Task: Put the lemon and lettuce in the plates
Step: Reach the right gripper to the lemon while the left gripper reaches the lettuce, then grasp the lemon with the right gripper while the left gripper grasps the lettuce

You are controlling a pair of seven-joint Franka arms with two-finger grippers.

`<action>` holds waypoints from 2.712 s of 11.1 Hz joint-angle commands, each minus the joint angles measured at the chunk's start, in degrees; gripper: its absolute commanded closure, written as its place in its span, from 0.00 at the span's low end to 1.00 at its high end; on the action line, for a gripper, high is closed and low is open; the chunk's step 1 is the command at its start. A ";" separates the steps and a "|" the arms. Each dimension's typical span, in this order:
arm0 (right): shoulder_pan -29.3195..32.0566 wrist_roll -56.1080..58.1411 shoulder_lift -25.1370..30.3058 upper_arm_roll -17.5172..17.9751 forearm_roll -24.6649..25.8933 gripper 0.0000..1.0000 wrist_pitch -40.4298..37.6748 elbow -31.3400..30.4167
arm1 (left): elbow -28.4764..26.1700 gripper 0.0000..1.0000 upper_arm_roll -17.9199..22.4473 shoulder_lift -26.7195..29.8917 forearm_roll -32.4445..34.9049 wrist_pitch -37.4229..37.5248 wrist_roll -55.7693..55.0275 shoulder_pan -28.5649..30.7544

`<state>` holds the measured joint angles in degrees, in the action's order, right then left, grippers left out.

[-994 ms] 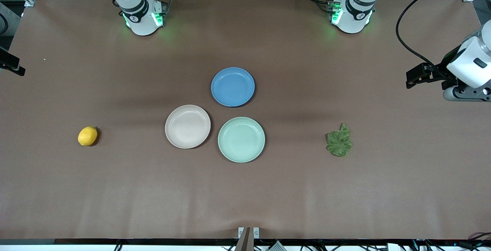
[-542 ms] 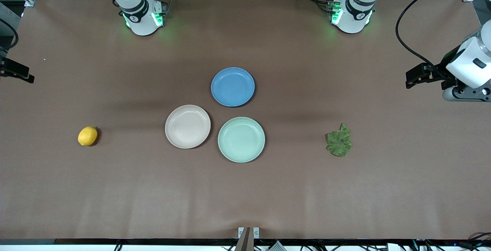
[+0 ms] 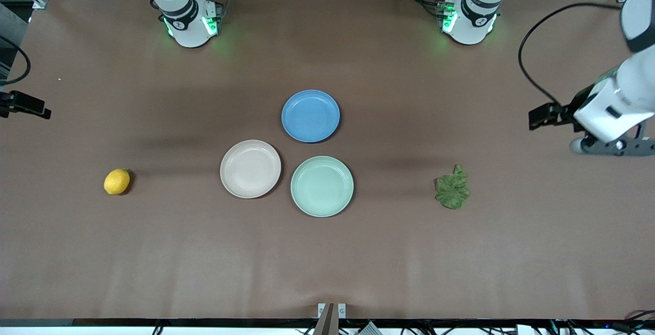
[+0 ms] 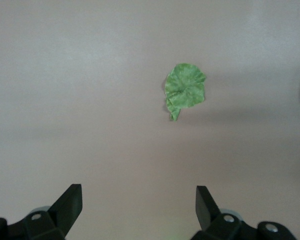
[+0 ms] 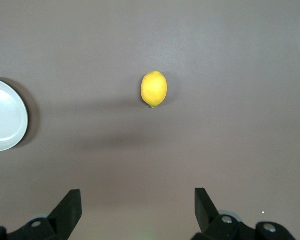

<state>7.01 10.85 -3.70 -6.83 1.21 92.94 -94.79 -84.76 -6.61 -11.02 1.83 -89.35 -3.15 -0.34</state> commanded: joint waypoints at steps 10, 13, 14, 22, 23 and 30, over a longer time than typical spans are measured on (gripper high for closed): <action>4.94 0.14 -9.21 0.50 -3.50 0.00 5.14 -3.12 | -0.41 0.00 -0.25 -16.21 0.89 -15.04 -9.49 -4.22; 4.86 -0.21 -11.59 0.42 -3.41 0.00 7.08 -3.04 | -6.09 0.00 -0.34 -17.63 3.53 -24.95 -12.73 -5.45; 4.33 -2.30 -12.72 0.42 -2.63 0.00 7.43 -3.04 | -7.86 0.00 -0.34 -18.24 3.62 -27.87 -13.97 -5.98; 3.10 -9.78 -14.32 0.59 -2.97 0.00 20.60 -10.59 | -9.28 0.00 -0.51 -28.34 3.62 -42.29 -17.67 -7.83; 3.10 -12.14 -14.40 0.59 -3.32 0.00 21.49 -11.12 | -9.54 0.00 -0.51 -29.14 3.62 -43.70 -17.68 -7.83; 2.31 -13.22 -19.31 0.77 -3.59 0.00 28.25 -11.30 | -11.04 0.00 -0.43 -30.46 6.43 -46.26 -17.68 -7.66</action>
<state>10.20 -1.63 -20.74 -6.08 -1.49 118.06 -106.08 -95.18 -7.09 -41.11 6.37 -134.03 -19.08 -8.03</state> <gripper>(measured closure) 0.000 0.000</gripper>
